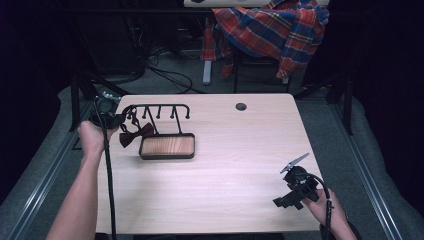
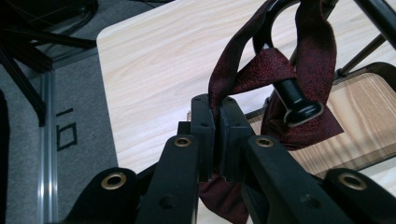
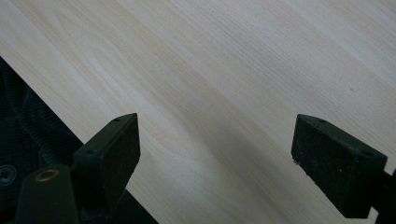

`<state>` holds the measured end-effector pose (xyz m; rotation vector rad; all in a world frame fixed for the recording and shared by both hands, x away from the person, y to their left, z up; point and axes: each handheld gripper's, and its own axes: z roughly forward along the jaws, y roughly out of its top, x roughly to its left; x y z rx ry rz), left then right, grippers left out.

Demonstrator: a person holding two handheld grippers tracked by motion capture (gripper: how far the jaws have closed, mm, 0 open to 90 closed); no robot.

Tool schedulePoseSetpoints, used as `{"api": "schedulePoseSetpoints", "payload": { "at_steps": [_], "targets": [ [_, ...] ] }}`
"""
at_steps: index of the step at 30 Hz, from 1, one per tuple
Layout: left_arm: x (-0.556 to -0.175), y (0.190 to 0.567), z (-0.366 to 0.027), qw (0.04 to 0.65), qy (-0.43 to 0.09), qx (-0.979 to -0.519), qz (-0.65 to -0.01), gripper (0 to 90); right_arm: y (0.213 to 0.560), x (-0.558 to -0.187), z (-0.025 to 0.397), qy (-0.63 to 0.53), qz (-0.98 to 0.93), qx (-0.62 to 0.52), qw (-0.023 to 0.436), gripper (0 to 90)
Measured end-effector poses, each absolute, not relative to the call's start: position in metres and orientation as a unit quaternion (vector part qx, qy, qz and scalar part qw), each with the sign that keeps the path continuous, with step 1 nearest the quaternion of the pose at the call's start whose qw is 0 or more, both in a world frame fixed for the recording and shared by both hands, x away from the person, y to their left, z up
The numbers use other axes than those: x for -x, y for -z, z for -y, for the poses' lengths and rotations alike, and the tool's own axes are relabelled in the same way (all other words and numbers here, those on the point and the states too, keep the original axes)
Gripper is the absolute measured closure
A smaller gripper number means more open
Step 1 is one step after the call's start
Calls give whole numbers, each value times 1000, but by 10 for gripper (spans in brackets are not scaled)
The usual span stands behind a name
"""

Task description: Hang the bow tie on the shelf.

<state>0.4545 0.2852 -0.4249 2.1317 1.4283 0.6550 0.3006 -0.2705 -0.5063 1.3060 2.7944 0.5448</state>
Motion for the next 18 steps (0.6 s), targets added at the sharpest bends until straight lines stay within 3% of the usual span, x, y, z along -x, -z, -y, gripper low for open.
{"api": "schedulePoseSetpoints", "payload": {
  "at_steps": [8, 18],
  "targets": [
    [-455, 432, -290, 248, -230, -773, -537, 823, 507, -300, 270, -175, -892, -417, 3, 153],
    [-449, 437, -296, 237, -230, -765, -553, 601, 507, -301, 270, -169, -895, -412, 2, 153]
  ]
}}
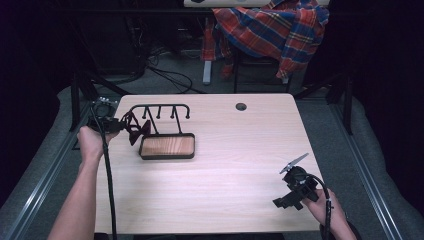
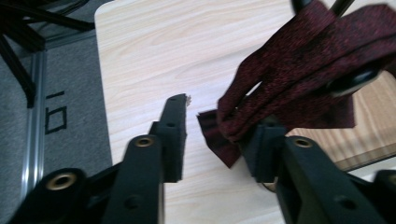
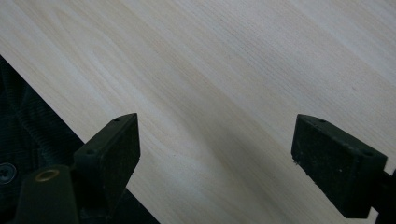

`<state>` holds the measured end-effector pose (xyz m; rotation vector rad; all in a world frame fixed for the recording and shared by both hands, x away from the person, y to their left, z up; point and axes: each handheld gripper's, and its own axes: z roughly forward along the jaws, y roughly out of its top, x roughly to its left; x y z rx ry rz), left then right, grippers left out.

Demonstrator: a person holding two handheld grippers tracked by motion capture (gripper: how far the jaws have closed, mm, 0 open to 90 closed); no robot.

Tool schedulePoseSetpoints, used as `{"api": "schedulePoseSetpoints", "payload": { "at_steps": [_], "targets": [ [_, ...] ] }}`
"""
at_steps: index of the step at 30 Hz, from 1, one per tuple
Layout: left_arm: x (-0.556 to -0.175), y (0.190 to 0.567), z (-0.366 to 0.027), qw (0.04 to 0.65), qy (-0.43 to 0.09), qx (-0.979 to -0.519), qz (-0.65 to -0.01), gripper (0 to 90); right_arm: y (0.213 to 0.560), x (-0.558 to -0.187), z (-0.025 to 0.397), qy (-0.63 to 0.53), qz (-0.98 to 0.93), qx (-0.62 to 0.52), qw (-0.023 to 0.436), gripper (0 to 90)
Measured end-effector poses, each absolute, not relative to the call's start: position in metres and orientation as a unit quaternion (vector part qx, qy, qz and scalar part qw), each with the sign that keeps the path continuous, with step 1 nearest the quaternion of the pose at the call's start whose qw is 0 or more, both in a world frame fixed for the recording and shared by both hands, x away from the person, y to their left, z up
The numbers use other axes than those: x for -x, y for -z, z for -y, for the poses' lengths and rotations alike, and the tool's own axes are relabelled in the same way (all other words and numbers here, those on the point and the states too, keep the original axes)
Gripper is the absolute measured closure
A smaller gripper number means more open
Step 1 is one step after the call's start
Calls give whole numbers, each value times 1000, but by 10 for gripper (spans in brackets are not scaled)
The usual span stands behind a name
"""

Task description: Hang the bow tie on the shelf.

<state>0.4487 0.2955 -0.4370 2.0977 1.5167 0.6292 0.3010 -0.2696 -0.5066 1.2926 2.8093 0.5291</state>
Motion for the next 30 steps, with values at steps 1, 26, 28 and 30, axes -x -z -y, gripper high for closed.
{"api": "schedulePoseSetpoints", "payload": {
  "at_steps": [1, 26, 28, 30],
  "targets": [
    [-448, 437, -296, 235, -231, -765, -554, 561, 507, -301, 269, -170, -894, -414, 4, 154],
    [-437, 420, -297, 222, -225, -786, -531, 178, 507, -301, 269, -168, -895, -413, 2, 153],
    [-435, 419, -298, 230, -220, -784, -532, 162, 507, -301, 269, -168, -896, -412, 3, 153],
    [-432, 417, -298, 238, -217, -783, -532, 153, 507, -301, 269, -167, -896, -412, 4, 153]
  ]
}}
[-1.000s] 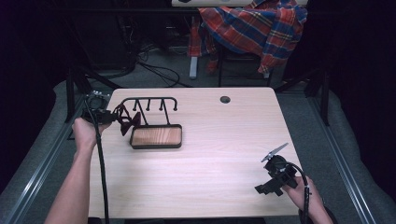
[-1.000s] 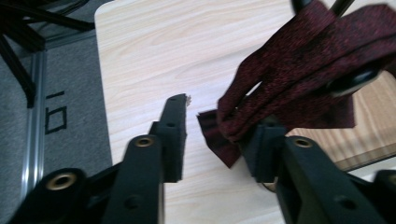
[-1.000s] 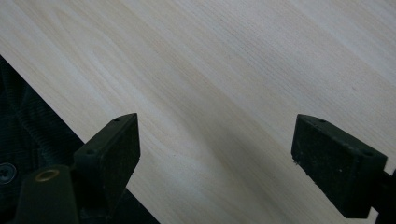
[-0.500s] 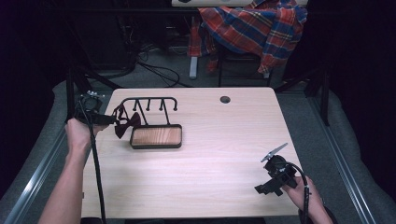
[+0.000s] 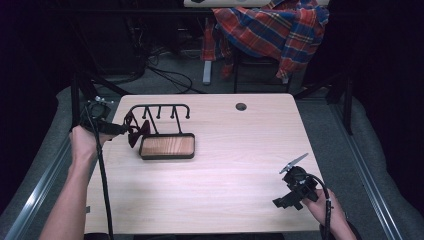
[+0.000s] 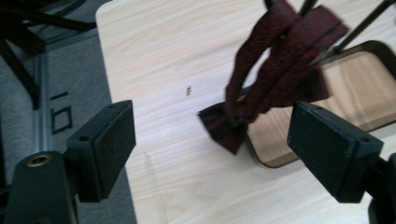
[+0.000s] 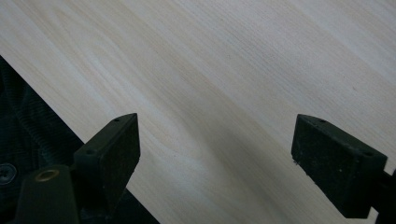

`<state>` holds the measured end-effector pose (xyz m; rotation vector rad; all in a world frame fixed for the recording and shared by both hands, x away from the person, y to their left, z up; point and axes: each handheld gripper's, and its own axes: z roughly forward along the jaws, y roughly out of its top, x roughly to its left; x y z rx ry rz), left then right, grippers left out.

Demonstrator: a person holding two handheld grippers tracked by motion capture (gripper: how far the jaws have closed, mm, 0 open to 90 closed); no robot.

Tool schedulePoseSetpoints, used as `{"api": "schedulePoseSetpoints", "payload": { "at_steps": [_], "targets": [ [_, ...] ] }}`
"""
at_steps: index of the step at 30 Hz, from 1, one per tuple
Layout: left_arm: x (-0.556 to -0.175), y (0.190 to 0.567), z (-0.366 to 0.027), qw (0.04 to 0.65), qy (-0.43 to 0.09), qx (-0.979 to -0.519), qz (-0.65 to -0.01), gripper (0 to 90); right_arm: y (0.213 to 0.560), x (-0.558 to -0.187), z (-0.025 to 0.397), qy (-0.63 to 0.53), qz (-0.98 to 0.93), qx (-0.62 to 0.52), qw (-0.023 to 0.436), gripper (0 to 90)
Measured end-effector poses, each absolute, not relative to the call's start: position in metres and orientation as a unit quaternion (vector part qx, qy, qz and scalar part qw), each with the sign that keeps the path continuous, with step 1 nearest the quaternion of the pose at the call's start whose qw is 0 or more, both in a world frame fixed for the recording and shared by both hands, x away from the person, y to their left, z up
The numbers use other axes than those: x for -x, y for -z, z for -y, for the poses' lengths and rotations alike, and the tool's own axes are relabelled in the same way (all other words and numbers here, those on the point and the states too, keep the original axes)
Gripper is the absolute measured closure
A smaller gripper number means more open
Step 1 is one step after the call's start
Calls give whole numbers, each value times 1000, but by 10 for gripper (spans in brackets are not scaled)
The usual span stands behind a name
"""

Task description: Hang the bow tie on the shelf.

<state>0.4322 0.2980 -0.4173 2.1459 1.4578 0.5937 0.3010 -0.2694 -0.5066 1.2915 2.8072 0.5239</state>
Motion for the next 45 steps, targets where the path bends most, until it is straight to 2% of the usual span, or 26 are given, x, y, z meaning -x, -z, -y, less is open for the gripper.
{"api": "schedulePoseSetpoints", "payload": {
  "at_steps": [7, 21, 45],
  "targets": [
    [-416, 416, -296, 243, -216, -782, -533, 78, 506, -301, 269, -167, -895, -413, 5, 153],
    [-367, 421, -297, 236, -215, -784, -533, 3, 507, -301, 268, -168, -895, -413, 6, 154],
    [-305, 472, -282, 194, -159, -808, -533, 0, 506, -300, 268, -167, -890, -424, 15, 153]
  ]
}}
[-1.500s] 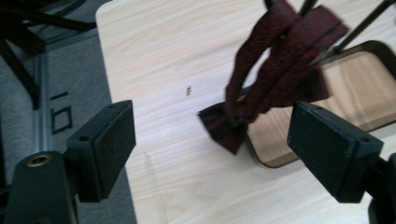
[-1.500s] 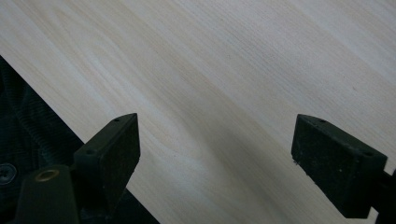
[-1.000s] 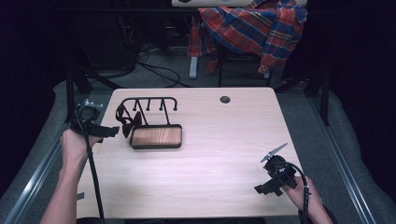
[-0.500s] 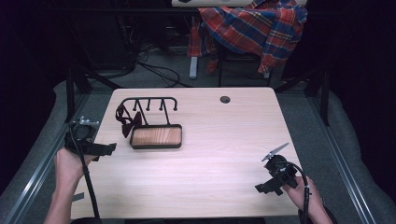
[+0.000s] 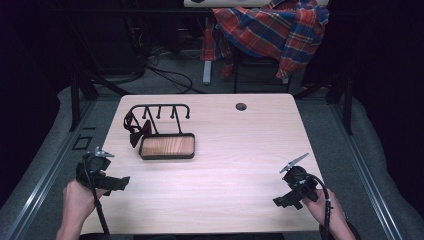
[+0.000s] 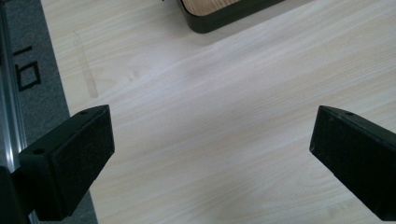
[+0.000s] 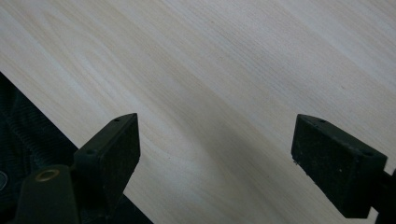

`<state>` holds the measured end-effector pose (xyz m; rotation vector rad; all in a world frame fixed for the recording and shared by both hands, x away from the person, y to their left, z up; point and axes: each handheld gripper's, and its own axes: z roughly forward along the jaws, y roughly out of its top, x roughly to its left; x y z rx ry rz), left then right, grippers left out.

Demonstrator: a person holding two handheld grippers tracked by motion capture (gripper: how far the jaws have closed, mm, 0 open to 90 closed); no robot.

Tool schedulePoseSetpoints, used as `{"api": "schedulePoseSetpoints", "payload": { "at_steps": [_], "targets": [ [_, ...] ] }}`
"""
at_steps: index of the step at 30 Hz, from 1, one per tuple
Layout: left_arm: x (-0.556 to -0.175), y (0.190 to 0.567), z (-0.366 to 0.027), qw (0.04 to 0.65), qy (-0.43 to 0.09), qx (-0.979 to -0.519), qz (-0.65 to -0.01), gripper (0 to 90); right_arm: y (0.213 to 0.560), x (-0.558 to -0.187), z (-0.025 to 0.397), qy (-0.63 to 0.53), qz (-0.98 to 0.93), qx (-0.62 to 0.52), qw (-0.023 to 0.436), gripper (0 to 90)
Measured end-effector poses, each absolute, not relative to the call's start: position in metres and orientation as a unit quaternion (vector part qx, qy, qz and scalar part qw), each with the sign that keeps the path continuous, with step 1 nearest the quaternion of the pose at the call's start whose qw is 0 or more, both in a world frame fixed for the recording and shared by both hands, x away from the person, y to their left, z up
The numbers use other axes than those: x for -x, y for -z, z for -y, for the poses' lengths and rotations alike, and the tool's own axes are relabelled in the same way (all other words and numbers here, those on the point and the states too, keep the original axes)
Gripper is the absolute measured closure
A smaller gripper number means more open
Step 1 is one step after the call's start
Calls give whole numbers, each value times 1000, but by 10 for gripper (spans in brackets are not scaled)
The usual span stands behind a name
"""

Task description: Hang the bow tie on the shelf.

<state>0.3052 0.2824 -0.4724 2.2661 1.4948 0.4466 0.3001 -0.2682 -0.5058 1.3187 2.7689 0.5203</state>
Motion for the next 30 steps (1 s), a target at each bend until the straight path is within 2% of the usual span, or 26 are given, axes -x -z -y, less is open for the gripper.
{"api": "schedulePoseSetpoints", "payload": {
  "at_steps": [13, 30],
  "targets": [
    [-289, 496, -275, 169, -132, -816, -536, 1, 506, -299, 267, -163, -893, -419, 19, 154],
    [-286, 510, -275, 176, -127, -830, -514, 1, 506, -301, 268, -160, -895, -416, 14, 154]
  ]
}}
